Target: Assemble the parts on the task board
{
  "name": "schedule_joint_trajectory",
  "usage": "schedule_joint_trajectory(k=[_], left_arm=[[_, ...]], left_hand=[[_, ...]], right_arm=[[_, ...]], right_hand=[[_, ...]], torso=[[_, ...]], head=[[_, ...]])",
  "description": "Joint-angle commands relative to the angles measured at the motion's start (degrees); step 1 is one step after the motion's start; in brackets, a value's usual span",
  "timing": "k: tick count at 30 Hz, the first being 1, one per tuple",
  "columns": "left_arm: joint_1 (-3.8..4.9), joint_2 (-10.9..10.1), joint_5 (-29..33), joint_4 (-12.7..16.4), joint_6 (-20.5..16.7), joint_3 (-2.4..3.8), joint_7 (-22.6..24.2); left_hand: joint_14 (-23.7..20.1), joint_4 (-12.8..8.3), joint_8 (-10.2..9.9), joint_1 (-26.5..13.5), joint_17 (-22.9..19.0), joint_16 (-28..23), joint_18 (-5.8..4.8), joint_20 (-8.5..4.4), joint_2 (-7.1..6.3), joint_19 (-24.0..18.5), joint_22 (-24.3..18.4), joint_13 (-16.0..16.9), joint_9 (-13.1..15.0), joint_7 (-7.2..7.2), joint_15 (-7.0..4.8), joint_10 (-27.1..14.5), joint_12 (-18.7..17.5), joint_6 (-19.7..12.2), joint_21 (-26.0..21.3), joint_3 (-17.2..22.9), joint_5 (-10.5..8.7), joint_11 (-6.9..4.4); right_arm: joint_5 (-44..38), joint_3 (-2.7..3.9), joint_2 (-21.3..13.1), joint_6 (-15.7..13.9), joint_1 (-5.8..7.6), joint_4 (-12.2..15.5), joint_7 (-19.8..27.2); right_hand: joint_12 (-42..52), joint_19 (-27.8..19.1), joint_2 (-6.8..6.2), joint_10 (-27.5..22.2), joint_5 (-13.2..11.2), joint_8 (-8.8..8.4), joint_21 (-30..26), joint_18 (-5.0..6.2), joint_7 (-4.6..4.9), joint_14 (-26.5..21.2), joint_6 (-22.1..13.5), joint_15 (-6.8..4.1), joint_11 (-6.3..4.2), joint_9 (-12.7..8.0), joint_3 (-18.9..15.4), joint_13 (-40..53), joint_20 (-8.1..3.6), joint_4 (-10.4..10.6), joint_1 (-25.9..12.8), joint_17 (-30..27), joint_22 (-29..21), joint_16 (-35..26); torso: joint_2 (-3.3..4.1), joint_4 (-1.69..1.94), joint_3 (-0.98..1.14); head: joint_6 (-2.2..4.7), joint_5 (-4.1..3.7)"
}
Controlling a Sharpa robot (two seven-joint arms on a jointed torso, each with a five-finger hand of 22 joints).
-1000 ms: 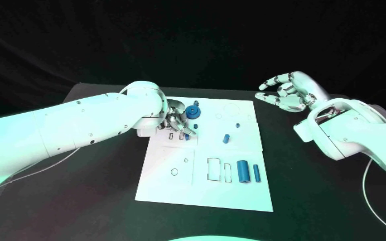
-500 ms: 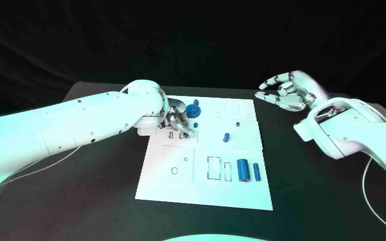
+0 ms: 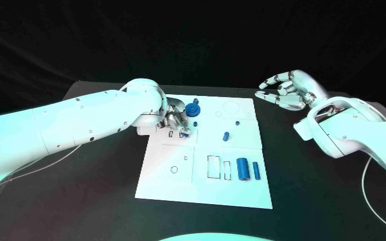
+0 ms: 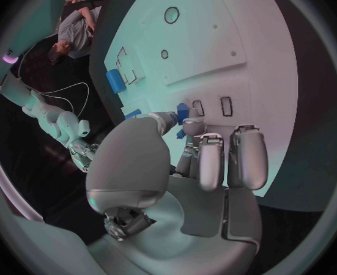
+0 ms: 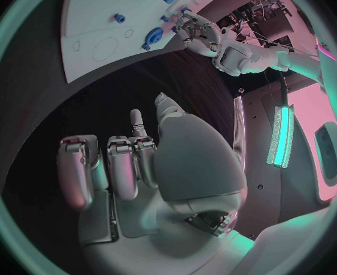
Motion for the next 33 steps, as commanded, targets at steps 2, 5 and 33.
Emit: schedule_joint_trajectory(k=[2, 5, 33], left_arm=[[0.02, -0.60, 4.10, 0.75, -1.70, 0.09, 0.37], [0.02, -1.43, 6.04, 1.57, -3.68, 0.15, 0.53], [-1.77, -5.24, -1.30, 6.14, -13.54, -0.42, 0.68]], left_hand=[[5.01, -6.10, 0.86, -1.64, 11.64, 0.24, -1.19, -0.07, -1.61, 0.08, 0.19, 0.34, 1.42, -0.26, -0.26, 0.95, 0.50, -0.25, 0.27, 8.65, 0.76, -0.06], [5.00, -8.09, 1.53, -2.61, 11.58, 0.21, -1.17, -0.10, -2.12, 0.04, 0.15, 1.07, 2.32, -0.35, -0.35, 1.65, 1.13, -0.30, 0.23, 11.09, 1.06, -0.12], [5.06, -11.95, 3.88, -6.70, 11.63, 0.31, -1.12, -0.36, -3.36, 0.02, -0.02, 4.37, 4.91, -0.85, -0.74, 4.51, 4.02, 0.68, 0.06, 16.59, 1.32, -0.61]], right_arm=[[-0.69, -0.01, -0.02, 0.66, -0.09, -0.01, -0.07], [-0.69, -0.02, -0.10, 0.62, -0.11, -0.03, -0.08], [-0.52, -0.03, -0.56, 0.42, -0.13, -0.19, 0.00]], right_hand=[[-0.26, 3.79, -0.14, 1.77, 0.30, 0.38, -0.16, 0.63, -0.25, 4.99, -0.28, -0.32, -0.40, 0.07, 0.08, 10.46, -0.35, 0.17, -0.24, 10.69, 12.43, -0.36], [-0.25, 3.78, -0.15, 1.79, 0.43, 0.42, -0.18, 0.63, -0.25, 4.98, -0.30, -0.33, -0.40, 0.09, 0.08, 10.48, -0.36, 0.19, -0.26, 10.65, 12.42, -0.38], [-0.23, 3.74, -0.15, 1.81, 0.59, 0.47, -0.26, 0.65, -0.25, 4.98, -0.33, -0.33, -0.40, 0.12, 0.06, 10.49, -0.37, 0.26, -0.38, 10.64, 12.36, -0.38]], torso=[[-0.02, 0.07, 0.00], [-0.07, 0.12, 0.01], [-0.06, 0.85, 0.11]], head=[[0.08, -0.13], [0.09, -0.16], [-0.21, 0.01]])
